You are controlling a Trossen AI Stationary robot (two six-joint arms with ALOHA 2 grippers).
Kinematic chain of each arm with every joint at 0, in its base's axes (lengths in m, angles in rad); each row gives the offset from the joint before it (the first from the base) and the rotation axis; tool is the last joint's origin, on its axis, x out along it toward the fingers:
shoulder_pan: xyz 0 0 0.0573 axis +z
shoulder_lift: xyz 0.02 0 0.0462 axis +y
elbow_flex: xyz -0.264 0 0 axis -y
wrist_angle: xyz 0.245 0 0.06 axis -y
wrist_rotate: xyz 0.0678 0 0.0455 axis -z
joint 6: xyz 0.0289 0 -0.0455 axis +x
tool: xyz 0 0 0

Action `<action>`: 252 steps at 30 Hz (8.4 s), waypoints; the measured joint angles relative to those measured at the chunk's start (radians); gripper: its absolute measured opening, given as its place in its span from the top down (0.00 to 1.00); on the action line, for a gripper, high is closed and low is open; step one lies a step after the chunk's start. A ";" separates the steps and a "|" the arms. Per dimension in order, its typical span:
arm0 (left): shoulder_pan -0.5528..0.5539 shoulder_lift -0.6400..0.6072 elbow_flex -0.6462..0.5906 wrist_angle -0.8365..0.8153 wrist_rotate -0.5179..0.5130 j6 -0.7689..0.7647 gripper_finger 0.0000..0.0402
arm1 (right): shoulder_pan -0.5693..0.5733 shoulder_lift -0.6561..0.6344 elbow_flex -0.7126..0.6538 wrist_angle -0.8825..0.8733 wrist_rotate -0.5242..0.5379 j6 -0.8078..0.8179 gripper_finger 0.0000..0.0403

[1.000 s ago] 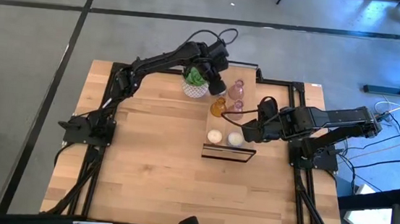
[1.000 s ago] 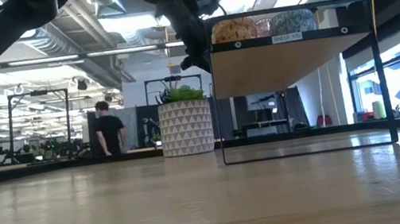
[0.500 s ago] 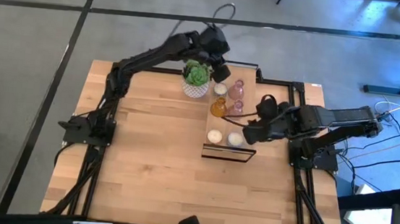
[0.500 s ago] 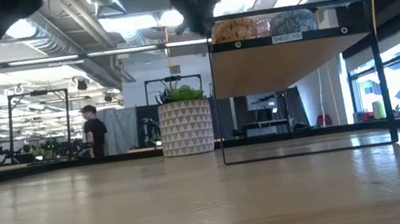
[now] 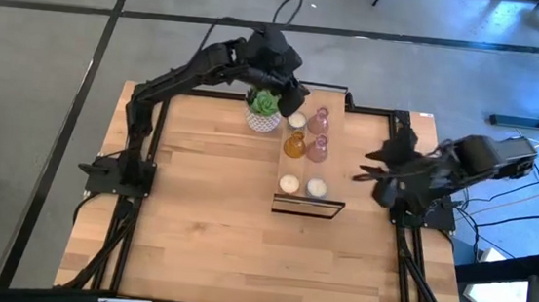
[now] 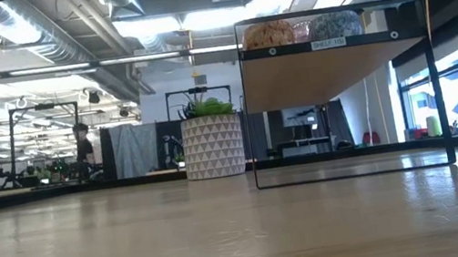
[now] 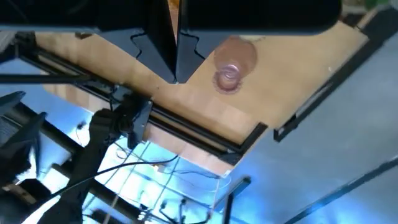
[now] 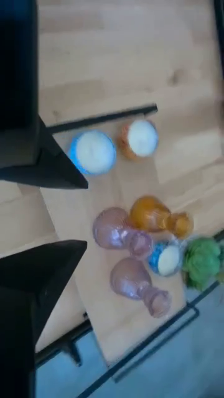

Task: Pick & Place candle stick holders
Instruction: Return to Home Position

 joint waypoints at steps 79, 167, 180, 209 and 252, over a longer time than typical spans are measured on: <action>-0.320 0.112 -0.006 0.151 -0.432 -0.376 1.00 | 0.144 -1.120 -1.048 0.822 -0.372 -0.304 0.99; -0.351 0.068 -0.005 0.057 -0.210 -0.081 1.00 | -0.378 -1.116 -1.524 1.413 -0.504 -0.159 1.00; -0.368 0.068 -0.005 0.082 -0.210 0.017 1.00 | -0.378 -1.115 -1.524 1.414 -0.503 -0.161 1.00; -0.516 -0.457 -0.963 0.726 -0.149 0.090 1.00 | -0.378 -1.115 -1.524 1.414 -0.502 -0.162 1.00; -0.247 -1.638 -2.341 1.302 -0.074 0.165 1.00 | -0.378 -1.115 -1.524 1.414 -0.502 -0.162 1.00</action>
